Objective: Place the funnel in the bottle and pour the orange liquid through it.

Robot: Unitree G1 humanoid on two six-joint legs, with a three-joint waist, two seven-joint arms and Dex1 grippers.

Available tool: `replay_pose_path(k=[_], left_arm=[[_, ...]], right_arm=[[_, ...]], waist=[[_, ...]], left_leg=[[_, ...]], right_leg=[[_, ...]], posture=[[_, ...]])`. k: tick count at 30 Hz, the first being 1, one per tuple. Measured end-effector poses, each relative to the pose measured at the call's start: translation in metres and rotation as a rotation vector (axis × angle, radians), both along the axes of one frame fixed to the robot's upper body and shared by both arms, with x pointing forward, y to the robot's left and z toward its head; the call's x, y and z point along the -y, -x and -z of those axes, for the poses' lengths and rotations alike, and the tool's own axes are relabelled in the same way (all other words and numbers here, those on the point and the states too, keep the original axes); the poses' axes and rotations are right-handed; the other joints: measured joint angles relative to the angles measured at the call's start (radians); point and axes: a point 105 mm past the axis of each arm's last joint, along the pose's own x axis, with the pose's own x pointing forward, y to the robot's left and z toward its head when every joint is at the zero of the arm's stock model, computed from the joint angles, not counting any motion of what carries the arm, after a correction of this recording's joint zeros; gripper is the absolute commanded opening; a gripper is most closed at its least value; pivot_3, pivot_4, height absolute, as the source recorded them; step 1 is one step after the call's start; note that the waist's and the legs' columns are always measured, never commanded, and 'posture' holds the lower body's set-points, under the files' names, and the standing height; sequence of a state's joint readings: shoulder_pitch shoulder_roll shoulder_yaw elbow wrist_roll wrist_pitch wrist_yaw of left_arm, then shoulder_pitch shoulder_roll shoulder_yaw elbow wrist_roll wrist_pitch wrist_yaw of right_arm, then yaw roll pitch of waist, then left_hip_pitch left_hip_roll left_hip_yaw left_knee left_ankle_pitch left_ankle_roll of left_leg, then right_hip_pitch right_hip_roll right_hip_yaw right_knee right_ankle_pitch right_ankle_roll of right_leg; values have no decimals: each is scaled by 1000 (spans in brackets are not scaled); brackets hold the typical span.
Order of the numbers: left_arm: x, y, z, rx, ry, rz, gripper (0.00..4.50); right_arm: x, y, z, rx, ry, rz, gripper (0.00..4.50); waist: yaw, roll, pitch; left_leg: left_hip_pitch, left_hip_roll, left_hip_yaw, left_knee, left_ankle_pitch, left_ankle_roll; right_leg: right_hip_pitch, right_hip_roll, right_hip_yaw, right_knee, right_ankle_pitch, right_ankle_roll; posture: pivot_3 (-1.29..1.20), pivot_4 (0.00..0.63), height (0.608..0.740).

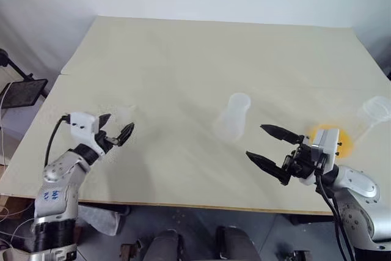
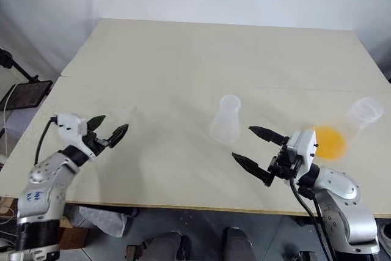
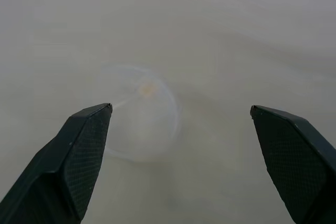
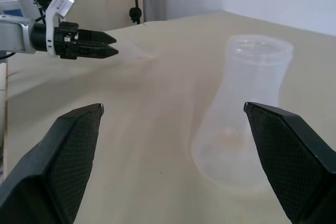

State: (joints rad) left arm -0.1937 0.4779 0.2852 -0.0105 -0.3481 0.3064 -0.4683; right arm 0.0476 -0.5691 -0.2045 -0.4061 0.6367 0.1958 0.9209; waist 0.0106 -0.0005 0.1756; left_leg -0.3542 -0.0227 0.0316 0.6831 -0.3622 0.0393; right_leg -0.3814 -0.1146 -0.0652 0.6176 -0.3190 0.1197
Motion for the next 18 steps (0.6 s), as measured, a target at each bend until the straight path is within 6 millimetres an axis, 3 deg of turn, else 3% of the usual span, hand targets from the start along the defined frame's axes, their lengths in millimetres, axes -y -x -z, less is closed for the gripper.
replay_pose_path(k=[8,12,18], left_arm=[[8,-19,12,-49,22,-4,4486],[14,-25,10,-38,40,6,3580],[16,-32,9,-37,44,10,1656]], right_arm=[[0,5,1,-3,0,30,4500],[1,6,1,-2,1,43,4500],[2,9,2,6,6,61,4500]], waist=[[4,0,0],[10,0,0],[13,0,0]], left_leg=[[0,0,0,0,0,0],[0,0,0,1,0,0],[0,0,0,1,0,0]], right_leg=[[0,0,0,1,0,0],[0,0,0,1,0,0],[0,0,-1,1,0,0]], posture=[[0,150,740],[0,150,740],[0,150,740]])
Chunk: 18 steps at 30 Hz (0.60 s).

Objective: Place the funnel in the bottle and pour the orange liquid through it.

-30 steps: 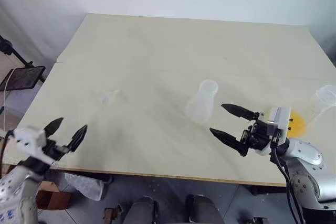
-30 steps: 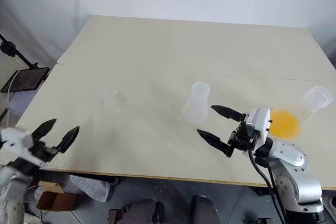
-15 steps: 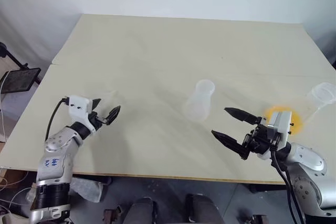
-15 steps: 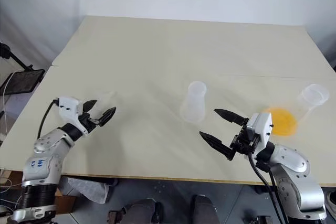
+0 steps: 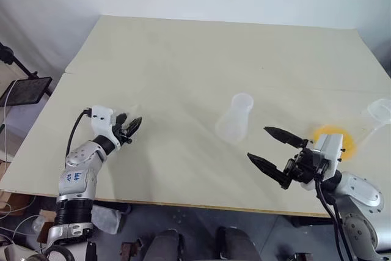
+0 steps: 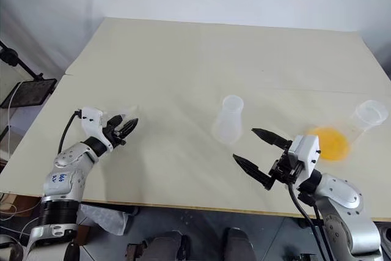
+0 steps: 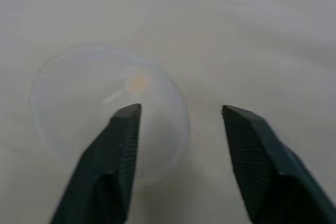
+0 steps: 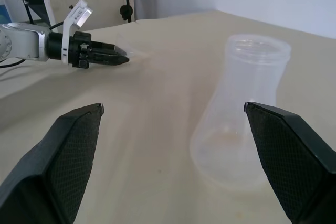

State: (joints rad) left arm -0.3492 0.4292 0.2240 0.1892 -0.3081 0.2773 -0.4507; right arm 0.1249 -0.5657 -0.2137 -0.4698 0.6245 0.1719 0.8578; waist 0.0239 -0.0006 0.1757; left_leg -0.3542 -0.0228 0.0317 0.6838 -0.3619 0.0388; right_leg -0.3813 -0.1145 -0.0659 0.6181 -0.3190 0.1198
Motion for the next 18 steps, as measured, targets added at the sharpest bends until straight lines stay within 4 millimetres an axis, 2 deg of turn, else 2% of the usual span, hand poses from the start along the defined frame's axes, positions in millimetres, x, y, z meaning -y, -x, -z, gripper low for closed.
replay_pose_path(k=[5,13,18], left_arm=[[0,-5,-4,20,-11,12,43],[-2,-6,-15,61,-35,97,16],[16,-6,-63,206,-145,319,16]], right_arm=[[1,1,2,1,-10,20,4500],[7,4,6,-12,-7,57,4500],[18,12,6,-15,6,122,4500]], waist=[[0,0,0],[0,0,0],[3,0,0]], left_leg=[[0,0,0,0,0,0],[0,0,0,0,0,0],[0,0,-1,0,0,0]], right_leg=[[0,0,0,0,0,0],[0,0,-1,0,0,0],[1,0,-3,-1,0,0]], posture=[[0,150,740],[0,150,740],[0,150,740]])
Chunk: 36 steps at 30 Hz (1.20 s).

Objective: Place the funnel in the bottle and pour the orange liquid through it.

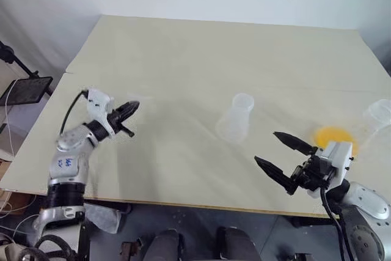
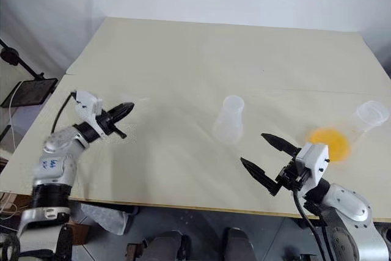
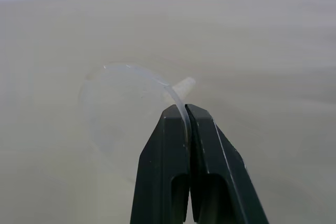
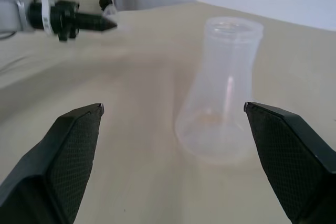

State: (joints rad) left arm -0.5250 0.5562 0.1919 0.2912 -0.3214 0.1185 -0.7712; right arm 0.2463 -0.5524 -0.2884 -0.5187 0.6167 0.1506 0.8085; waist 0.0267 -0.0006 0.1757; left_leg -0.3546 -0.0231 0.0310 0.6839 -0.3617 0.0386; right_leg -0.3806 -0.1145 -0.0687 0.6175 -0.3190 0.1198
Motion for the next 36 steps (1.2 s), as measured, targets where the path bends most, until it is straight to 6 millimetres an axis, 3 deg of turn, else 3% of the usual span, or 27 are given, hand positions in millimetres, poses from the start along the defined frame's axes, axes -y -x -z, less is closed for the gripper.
replay_pose_path(k=[5,8,12,15,20,28,36], left_arm=[[64,-1,-60,147,-142,365,16],[102,5,-85,175,-240,572,16],[154,7,-99,224,-350,768,16],[179,6,-101,267,-448,843,16],[186,5,-88,268,-555,913,16],[182,-1,-89,296,-641,894,16],[194,1,-75,320,-730,942,16]], right_arm=[[14,17,6,-37,17,84,4500],[20,26,11,-58,15,131,4500],[25,36,18,-79,-4,192,4500],[25,36,17,-64,-8,212,4500],[24,39,16,-46,-11,242,4500],[24,45,17,-39,-19,270,4500],[20,42,15,-26,-26,255,4500]], waist=[[7,0,0],[1,0,0],[-1,-1,1],[-7,-1,1],[-3,-1,1],[1,-1,2],[0,-2,2]], left_leg=[[-1,-2,-1,1,1,1],[0,-2,1,0,1,2],[-1,-2,5,0,2,3],[0,-1,7,0,2,3],[0,1,7,0,2,3],[-2,-2,5,0,2,4],[-2,-2,5,0,2,5]], right_leg=[[3,2,-9,-2,1,1],[3,5,-10,-3,1,2],[3,5,-10,-6,1,3],[3,6,-9,-7,1,3],[2,6,-9,-6,1,3],[1,4,-10,-6,1,3],[1,4,-10,-6,1,3]], posture=[[0,150,740],[0,150,740],[0,150,740],[0,150,740],[0,150,740],[0,150,740],[0,150,740]])
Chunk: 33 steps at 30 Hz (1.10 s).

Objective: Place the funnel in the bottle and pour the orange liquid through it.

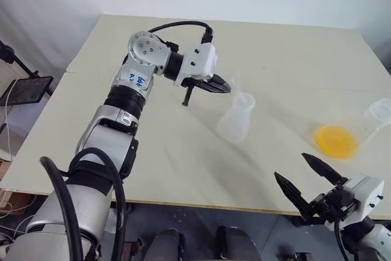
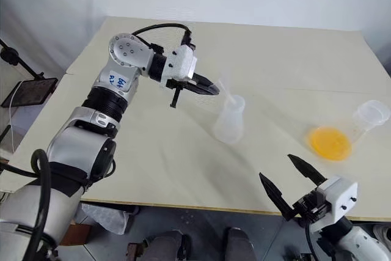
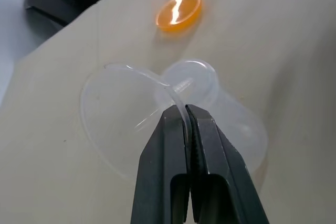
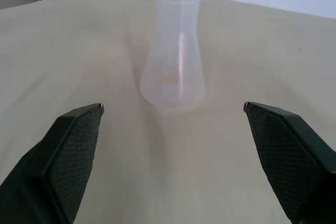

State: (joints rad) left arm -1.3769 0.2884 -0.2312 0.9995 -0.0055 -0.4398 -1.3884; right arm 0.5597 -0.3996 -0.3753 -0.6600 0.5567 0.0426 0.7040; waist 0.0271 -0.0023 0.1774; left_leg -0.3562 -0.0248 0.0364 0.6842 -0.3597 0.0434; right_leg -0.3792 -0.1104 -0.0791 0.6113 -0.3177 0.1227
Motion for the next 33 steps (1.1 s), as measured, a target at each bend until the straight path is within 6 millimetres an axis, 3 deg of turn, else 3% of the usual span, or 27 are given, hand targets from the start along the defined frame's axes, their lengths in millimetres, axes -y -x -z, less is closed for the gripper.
replay_pose_path(k=[6,9,21,27,33], left_arm=[[19,4,-4,70,-56,49,16],[20,2,-3,59,-52,38,684],[22,6,-9,3,5,61,4462],[7,13,-19,-78,153,115,4462],[-57,-2,-10,-235,397,-33,4462]], right_arm=[[-3,-5,-5,29,2,-18,4500],[-4,-5,-6,31,-1,-20,4500],[-3,-6,-6,32,-4,-7,4500],[1,-7,-8,44,-1,23,4500],[22,-8,-19,116,27,172,4500]], waist=[[1,0,0],[-1,0,0],[0,0,0],[-2,0,0],[-9,0,0]], left_leg=[[0,0,0,0,0,0],[0,0,0,0,0,0],[0,0,0,0,0,1],[0,0,0,0,0,1],[0,1,0,0,0,0]], right_leg=[[0,0,0,0,0,0],[0,0,0,0,0,0],[0,0,0,1,0,0],[0,0,0,1,0,0],[-4,-2,1,9,0,0]], posture=[[0,150,740],[0,150,740],[0,150,740],[0,150,740],[0,150,740]])
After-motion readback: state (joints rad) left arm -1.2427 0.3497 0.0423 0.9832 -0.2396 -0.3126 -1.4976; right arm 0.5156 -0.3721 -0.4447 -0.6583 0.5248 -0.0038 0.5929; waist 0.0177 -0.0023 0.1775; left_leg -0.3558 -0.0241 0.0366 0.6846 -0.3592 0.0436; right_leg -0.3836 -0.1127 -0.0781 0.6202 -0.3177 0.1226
